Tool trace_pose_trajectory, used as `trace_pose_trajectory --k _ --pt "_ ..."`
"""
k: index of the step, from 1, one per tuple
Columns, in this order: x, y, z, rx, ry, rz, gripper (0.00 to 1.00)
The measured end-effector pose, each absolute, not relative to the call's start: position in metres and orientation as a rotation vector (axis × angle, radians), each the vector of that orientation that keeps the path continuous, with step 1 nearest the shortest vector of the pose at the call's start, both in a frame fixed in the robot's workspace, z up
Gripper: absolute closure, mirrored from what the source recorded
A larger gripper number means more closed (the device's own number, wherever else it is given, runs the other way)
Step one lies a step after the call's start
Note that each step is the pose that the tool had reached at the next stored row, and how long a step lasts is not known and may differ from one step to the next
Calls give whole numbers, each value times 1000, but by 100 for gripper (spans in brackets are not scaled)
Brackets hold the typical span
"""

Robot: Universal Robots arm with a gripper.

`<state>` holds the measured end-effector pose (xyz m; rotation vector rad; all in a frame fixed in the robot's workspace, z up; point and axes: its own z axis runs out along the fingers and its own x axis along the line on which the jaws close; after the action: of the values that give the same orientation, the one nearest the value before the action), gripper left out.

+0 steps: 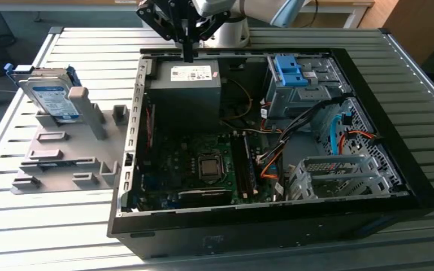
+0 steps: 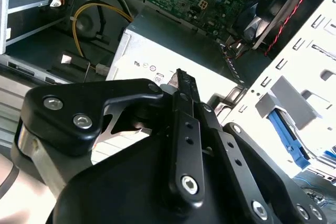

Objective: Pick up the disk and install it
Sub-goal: 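Reach for the disk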

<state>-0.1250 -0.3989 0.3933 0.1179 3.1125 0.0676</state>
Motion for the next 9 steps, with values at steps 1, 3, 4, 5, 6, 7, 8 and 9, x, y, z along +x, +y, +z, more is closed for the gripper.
trace_pose_trajectory --k 1,3,4,5,6,7,8,9 --pt "-125 -399 393 118 3113 68 89" --pt "-126 -399 393 118 3112 68 89" --pt "-126 -399 393 118 3112 68 89" --pt "-126 -399 393 118 3113 68 89" --pt "-126 -399 393 118 3113 68 89" --pt "-126 -399 393 118 3112 68 89" --pt "-127 -399 393 118 3113 68 89" --pt "-127 -399 393 118 3113 68 89"
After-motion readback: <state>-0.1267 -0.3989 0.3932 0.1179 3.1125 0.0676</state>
